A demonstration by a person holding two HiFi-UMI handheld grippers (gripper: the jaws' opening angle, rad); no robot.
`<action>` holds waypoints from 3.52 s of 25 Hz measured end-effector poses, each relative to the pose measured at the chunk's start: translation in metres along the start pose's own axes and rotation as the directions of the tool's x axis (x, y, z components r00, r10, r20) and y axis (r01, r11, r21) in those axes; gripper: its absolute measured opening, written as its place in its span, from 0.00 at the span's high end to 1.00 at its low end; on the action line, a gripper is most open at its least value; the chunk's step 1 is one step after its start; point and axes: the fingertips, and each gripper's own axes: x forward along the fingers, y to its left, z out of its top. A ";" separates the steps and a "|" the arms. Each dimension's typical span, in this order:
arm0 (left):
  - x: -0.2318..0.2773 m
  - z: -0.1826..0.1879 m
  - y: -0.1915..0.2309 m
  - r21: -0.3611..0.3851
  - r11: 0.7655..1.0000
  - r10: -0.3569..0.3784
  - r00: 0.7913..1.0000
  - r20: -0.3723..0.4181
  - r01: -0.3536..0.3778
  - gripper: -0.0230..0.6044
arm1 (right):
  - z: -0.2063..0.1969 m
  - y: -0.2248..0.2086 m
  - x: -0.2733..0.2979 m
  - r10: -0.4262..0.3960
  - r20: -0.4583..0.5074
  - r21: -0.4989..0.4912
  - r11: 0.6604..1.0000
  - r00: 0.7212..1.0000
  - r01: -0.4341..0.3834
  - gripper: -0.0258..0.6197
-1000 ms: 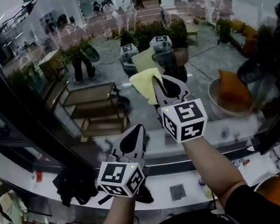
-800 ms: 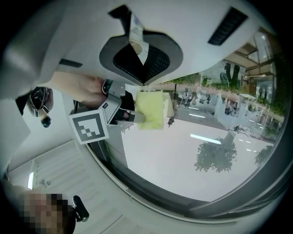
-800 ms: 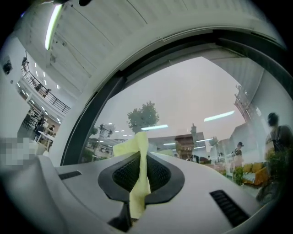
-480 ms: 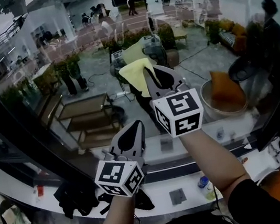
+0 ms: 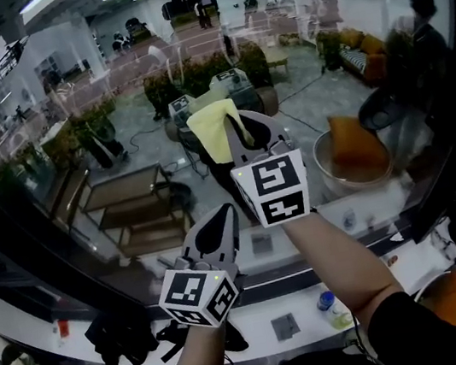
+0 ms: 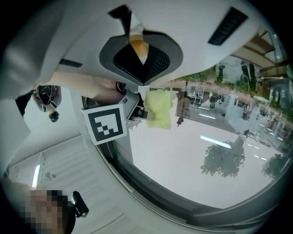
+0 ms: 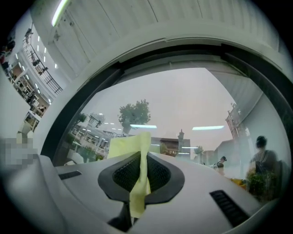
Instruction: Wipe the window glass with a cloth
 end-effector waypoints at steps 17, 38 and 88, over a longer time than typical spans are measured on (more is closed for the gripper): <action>0.033 -0.017 -0.025 -0.006 1.000 -0.015 0.999 -0.049 0.015 0.96 | -0.006 -0.053 -0.022 -0.018 0.013 0.024 1.000 1.000 0.018 0.90; 0.118 -0.023 -0.144 -0.021 0.990 -0.143 0.988 -0.066 0.141 0.96 | -0.033 -0.212 -0.095 -0.153 -0.063 0.003 0.988 0.986 0.154 0.90; 0.322 -0.112 -0.378 -0.105 0.936 -0.350 0.926 -0.144 0.337 0.96 | -0.128 -0.548 -0.262 -0.423 -0.158 -0.113 0.905 0.892 0.409 0.90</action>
